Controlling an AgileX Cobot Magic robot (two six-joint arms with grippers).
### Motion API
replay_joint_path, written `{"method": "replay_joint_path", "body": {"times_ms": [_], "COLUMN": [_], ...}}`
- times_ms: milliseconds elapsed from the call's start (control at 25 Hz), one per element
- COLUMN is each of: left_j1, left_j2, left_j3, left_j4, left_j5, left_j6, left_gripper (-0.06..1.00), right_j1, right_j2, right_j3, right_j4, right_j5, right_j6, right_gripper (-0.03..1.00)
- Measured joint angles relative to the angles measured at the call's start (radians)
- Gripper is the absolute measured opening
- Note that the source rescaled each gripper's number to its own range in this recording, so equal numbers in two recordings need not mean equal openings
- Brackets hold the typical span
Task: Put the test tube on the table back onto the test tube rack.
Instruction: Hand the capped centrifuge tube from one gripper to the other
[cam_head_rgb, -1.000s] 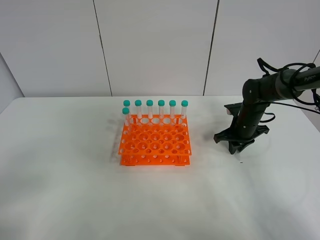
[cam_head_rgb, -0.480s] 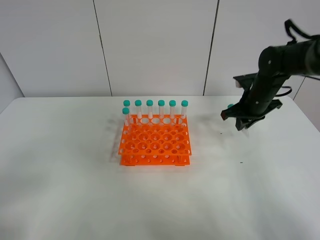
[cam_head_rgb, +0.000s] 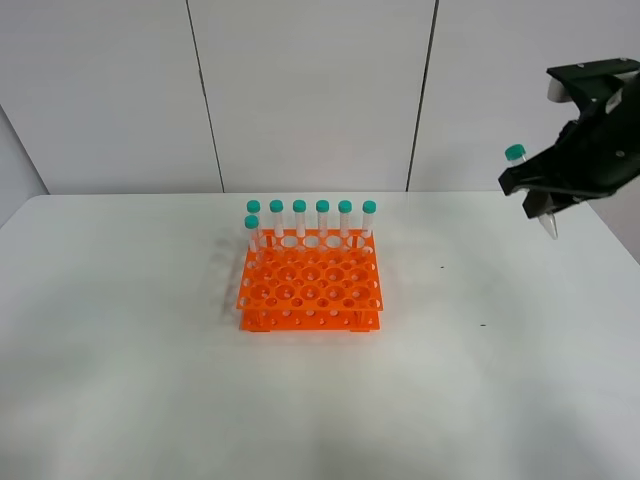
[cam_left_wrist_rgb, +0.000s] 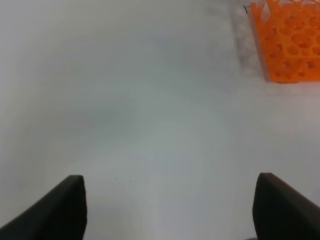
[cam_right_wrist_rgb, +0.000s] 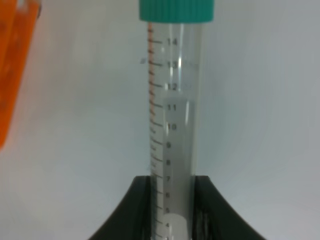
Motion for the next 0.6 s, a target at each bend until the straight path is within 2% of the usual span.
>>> {"method": "replay_joint_path", "body": {"times_ms": [160,360,480,520,560,600], "left_j1": [0.000,0.000,0.000,0.000,0.000,0.000], "left_j2": [0.000,0.000,0.000,0.000,0.000,0.000], "left_j3": [0.000,0.000,0.000,0.000,0.000,0.000], "left_j4": [0.000,0.000,0.000,0.000,0.000,0.000], "left_j5": [0.000,0.000,0.000,0.000,0.000,0.000], "left_j6": [0.000,0.000,0.000,0.000,0.000,0.000], "left_gripper": [0.94,0.94,0.94,0.94,0.94,0.94], "right_j1": [0.042,0.130,0.194,0.211,0.221,0.221], "right_j2": [-0.172,-0.241,-0.237,-0.232,-0.222,-0.216], "right_j3": [0.189,0.223,0.242,0.257,0.291,0.311], "right_j4": [0.059,0.119,0.216,0.273,0.402,0.472], "right_j5": [-0.023,-0.053,-0.105,-0.132,-0.177,-0.193], "right_j6": [-0.020,-0.118,-0.311,-0.417,-0.610,-0.697], "right_gripper": [0.03,0.03,0.03,0.03,0.03,0.03]}}
